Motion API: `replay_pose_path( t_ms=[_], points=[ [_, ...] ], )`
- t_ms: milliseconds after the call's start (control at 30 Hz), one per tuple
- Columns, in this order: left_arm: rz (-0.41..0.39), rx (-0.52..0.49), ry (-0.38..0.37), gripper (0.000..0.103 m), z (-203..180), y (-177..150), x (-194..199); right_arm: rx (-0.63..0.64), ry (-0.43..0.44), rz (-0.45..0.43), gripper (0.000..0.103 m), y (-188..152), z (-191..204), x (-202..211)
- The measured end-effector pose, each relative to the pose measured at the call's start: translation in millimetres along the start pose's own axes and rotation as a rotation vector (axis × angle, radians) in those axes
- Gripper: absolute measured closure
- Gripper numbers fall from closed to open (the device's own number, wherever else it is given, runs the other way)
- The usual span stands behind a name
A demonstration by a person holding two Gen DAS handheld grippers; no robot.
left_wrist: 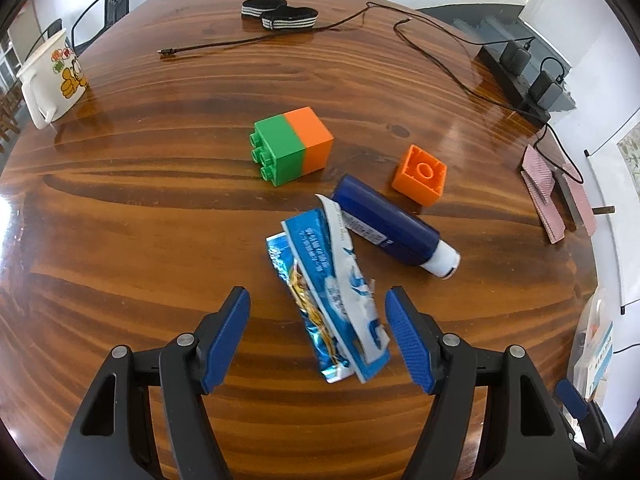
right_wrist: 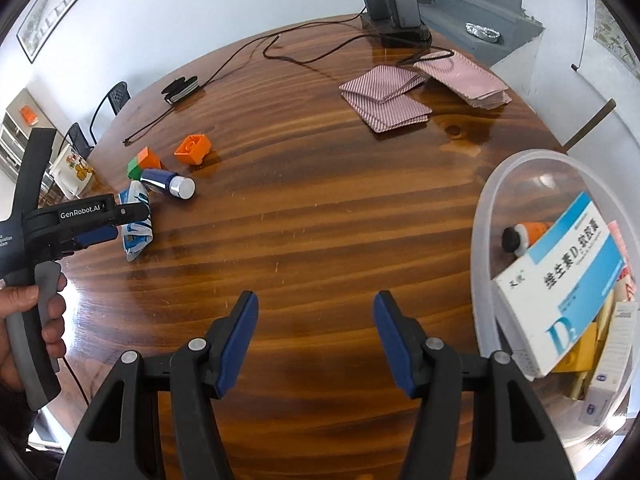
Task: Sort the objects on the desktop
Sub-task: 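Withdraw both grippers from the bowl toward the remaining table items, then grasp the toothpaste packet with the left gripper while the right grasps the navy bottle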
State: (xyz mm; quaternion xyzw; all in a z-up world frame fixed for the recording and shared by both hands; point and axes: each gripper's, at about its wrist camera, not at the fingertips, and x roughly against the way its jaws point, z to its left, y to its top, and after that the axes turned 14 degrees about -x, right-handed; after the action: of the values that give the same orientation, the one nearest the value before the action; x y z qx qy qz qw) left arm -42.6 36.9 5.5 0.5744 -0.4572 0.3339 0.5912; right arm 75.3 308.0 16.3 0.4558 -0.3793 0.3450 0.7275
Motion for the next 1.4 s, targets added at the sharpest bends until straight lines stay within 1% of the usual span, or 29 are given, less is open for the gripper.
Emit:
replay_pose_path(
  t_ms=[133,467,500,533,567,633,667,767,1067,1400],
  points=[
    [0.001,0.004,-0.018,0.03,3.3,-0.6,-3.5,0.0,-0.005,0.015,0.039,-0.7,4.2,-6.8],
    [0.007,-0.036,0.01,0.03,8.9,4.1,-5.9,0.047,0.009,0.028,0.039,2.1,27.7,-18.6],
    [0.006,-0.041,0.009,0.033,9.8,3.9,-5.8,0.051,0.012,0.029,0.039,2.9,30.7,-20.1],
    [0.005,-0.049,0.009,0.039,10.2,4.0,-5.6,0.056,0.017,0.03,0.039,3.8,34.9,-22.8],
    [0.004,-0.061,0.009,0.043,10.0,4.1,-5.0,0.06,0.021,0.032,0.039,4.8,37.7,-24.3],
    [0.003,-0.089,0.004,0.06,11.0,3.7,-3.1,0.07,0.032,0.035,0.039,6.8,45.1,-28.5],
    [0.004,-0.099,0.0,0.063,11.0,3.5,-2.8,0.075,0.037,0.037,0.039,7.8,48.6,-30.3],
    [0.0,-0.127,0.01,0.064,12.5,2.3,-1.9,0.102,0.058,0.04,0.039,11.7,60.5,-35.7],
    [-0.01,-0.171,-0.001,0.065,17.2,-2.0,3.6,0.185,0.1,0.03,0.039,31.4,99.6,-53.2],
    [-0.011,-0.156,-0.003,0.065,29.3,-6.3,10.8,0.292,0.135,0.024,0.039,52.7,142.3,-79.4]
  ],
)
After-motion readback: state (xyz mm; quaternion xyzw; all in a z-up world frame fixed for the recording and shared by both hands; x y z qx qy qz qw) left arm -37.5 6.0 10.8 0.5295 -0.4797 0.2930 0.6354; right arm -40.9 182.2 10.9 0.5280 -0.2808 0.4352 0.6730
